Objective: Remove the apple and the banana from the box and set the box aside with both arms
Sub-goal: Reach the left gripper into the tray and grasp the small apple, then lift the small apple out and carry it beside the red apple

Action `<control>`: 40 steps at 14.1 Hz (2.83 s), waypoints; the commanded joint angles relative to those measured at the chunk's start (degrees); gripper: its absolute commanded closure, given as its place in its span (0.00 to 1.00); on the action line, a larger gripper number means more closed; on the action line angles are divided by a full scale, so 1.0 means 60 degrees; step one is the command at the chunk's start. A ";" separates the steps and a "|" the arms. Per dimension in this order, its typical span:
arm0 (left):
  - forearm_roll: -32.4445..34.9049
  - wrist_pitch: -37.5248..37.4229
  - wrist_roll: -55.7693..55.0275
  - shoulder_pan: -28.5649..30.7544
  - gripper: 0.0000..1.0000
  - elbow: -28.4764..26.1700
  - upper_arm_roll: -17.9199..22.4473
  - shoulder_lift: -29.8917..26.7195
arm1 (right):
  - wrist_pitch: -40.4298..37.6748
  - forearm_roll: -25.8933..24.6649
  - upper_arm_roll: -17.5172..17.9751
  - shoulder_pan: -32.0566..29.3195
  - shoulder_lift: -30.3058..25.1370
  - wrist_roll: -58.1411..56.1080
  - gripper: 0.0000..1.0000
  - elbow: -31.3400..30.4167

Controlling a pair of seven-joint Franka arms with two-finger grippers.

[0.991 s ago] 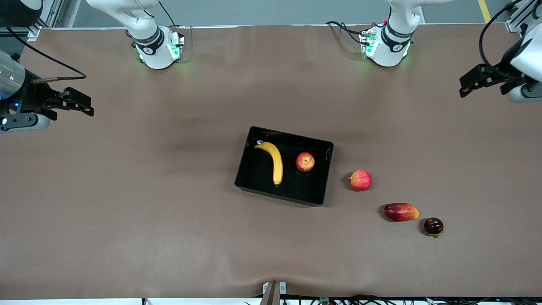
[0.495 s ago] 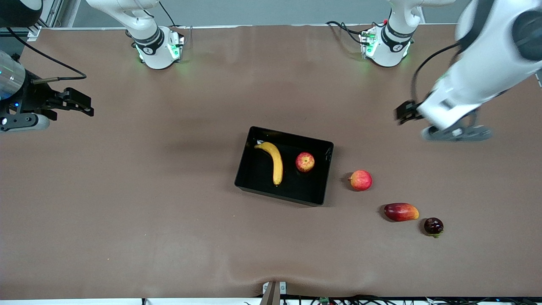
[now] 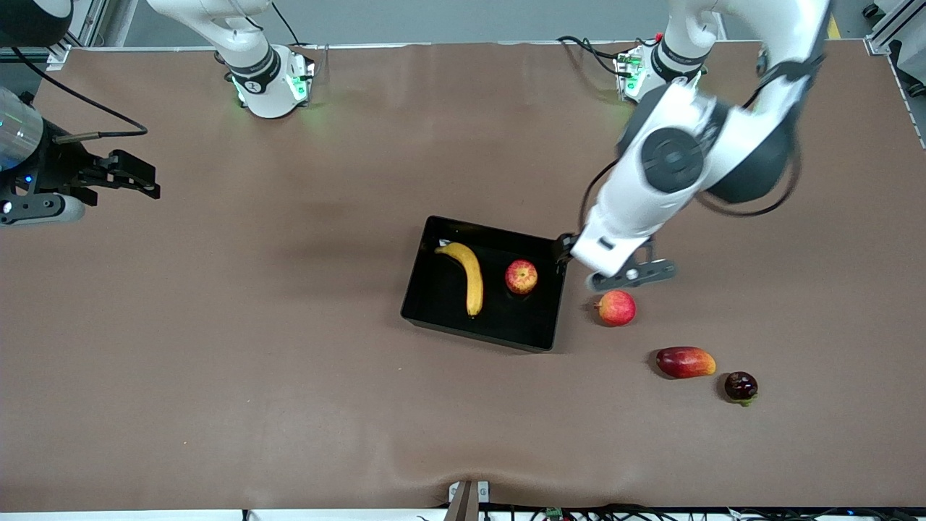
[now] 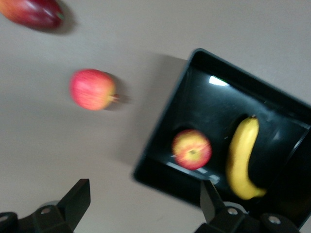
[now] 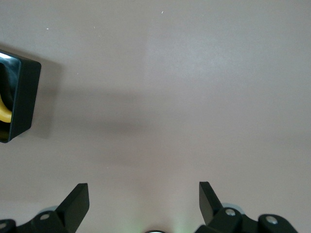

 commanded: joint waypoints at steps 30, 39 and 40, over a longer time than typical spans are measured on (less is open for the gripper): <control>0.0807 -0.0370 0.2019 0.1868 1.00 -0.0189 0.0064 -0.0693 | 0.0038 0.0057 -0.0017 0.0152 0.0157 -0.0038 0.00 0.0144; 0.1347 0.2200 0.2843 0.3833 1.00 -0.3308 0.0078 -0.0694 | 0.0038 0.0072 -0.0017 0.0137 0.0172 -0.0038 0.00 0.0144; 0.1494 0.2714 0.2857 0.3951 1.00 -0.3602 0.0078 -0.0505 | 0.0023 0.0072 -0.0017 0.0093 0.0172 -0.0038 0.00 0.0144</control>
